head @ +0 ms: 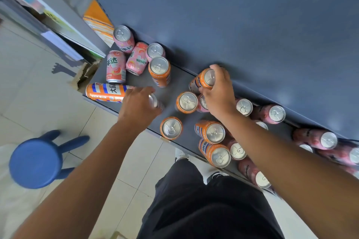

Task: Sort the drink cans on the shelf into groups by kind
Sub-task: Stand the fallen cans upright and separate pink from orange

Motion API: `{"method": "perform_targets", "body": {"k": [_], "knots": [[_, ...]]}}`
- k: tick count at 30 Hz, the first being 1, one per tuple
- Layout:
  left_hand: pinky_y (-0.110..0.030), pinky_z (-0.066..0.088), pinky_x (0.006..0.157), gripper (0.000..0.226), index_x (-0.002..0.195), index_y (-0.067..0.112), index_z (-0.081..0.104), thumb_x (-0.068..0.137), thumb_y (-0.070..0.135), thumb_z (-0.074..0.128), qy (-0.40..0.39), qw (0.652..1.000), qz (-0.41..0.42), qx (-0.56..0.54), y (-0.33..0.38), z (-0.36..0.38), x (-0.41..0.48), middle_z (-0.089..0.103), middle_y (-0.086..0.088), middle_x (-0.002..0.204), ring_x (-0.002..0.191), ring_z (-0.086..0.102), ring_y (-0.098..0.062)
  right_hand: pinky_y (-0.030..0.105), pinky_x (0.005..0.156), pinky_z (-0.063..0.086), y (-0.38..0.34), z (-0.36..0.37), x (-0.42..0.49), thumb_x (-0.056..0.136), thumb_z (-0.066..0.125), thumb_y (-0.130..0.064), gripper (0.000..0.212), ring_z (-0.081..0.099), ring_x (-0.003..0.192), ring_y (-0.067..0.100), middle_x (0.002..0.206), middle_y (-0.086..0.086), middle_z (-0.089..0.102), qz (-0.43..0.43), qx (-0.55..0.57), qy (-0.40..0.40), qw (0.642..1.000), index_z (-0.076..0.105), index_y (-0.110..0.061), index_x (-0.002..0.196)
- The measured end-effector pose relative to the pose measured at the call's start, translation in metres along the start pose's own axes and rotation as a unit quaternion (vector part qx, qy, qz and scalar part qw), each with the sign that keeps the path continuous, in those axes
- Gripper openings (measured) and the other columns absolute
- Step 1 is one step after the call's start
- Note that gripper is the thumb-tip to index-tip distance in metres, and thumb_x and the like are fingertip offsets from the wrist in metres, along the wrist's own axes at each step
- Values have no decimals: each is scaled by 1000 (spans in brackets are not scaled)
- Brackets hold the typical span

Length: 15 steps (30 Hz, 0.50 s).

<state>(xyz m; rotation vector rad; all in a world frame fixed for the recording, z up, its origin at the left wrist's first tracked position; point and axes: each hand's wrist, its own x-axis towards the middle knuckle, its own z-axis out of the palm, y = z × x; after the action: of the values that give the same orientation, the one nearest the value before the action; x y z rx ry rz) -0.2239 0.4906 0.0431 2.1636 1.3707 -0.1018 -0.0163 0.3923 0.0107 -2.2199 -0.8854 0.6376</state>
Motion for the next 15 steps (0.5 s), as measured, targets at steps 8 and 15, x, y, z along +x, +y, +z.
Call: {"method": "perform_targets", "body": {"k": [8, 15], "knots": [[-46, 35, 105, 56, 124, 10, 63, 73, 22, 83, -50, 994, 82, 48, 6, 11, -8, 62, -14, 117, 110, 52, -40, 47, 86, 52, -6, -10, -1, 87, 58, -6, 66, 50, 123, 33, 147, 3, 35, -88, -154, -127, 976, 36, -27, 146], [-53, 39, 106, 52, 129, 10, 58, 81, 18, 76, -22, 994, 92, 54, 15, 3, -35, 57, -13, 127, 118, 52, -39, 44, 73, 48, -16, -48, -23, 90, 54, -18, 38, 53, 109, 36, 124, 6, 46, -123, -245, -104, 956, 48, -17, 127]]}}
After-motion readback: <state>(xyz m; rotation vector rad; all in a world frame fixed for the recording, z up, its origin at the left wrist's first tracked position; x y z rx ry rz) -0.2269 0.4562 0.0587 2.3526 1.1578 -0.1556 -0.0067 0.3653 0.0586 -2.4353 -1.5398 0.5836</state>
